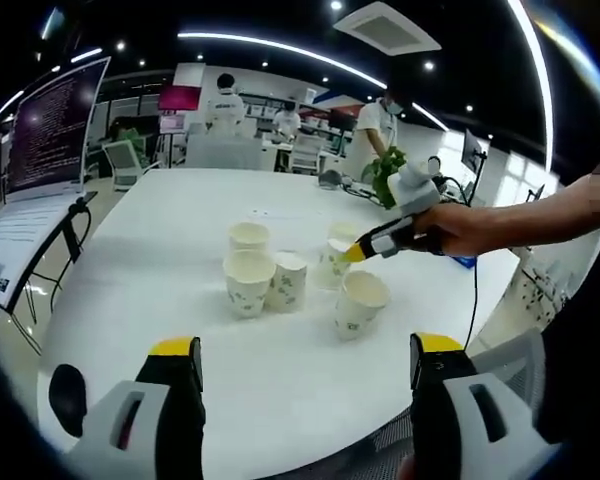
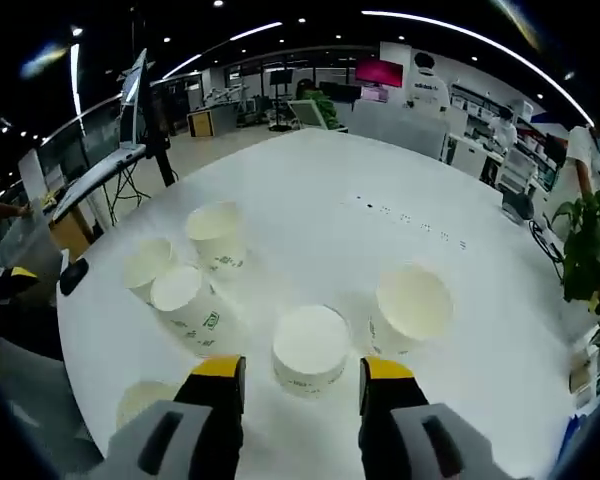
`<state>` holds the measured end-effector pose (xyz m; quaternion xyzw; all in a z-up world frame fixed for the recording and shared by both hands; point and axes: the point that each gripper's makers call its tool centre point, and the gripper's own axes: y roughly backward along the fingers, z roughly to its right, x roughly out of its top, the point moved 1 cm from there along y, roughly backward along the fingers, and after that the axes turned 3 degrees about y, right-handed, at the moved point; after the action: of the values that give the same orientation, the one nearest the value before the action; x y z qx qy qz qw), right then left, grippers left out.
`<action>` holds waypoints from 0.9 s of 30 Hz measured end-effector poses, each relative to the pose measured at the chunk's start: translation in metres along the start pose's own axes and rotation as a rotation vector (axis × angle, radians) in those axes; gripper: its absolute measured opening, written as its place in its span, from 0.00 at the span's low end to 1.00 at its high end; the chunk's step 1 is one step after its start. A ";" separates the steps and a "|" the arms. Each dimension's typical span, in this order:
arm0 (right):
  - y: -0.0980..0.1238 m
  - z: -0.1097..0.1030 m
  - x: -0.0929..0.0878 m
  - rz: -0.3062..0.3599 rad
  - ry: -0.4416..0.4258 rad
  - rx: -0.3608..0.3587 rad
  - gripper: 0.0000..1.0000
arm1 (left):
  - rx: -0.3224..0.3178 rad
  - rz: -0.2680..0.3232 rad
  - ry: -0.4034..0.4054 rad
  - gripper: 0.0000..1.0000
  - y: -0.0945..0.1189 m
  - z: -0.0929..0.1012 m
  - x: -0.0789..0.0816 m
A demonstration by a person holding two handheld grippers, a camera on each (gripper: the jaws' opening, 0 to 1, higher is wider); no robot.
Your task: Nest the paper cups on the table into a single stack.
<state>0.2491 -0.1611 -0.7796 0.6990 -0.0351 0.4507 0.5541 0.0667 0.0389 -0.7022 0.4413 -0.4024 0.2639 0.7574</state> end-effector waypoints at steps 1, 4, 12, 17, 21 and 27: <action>-0.002 0.000 0.001 0.000 -0.002 0.001 0.45 | 0.000 -0.002 -0.001 0.84 0.000 0.000 0.000; -0.006 -0.001 0.004 0.000 -0.007 0.006 0.45 | -0.002 -0.006 -0.001 0.84 0.000 0.001 -0.001; -0.019 -0.004 0.001 -0.033 -0.014 0.006 0.44 | 0.003 -0.007 -0.001 0.84 0.003 0.001 -0.001; -0.020 -0.001 0.006 -0.011 -0.036 -0.009 0.36 | 0.009 -0.007 -0.001 0.84 0.005 0.001 0.000; -0.022 0.000 0.006 -0.010 -0.027 -0.003 0.36 | 0.010 -0.010 -0.001 0.84 0.005 0.000 0.000; -0.012 0.000 0.011 0.032 -0.029 0.015 0.36 | -0.006 -0.010 -0.003 0.84 -0.003 0.005 0.002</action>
<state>0.2621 -0.1514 -0.7814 0.7090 -0.0508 0.4495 0.5410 0.0678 0.0338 -0.7008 0.4416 -0.4021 0.2581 0.7594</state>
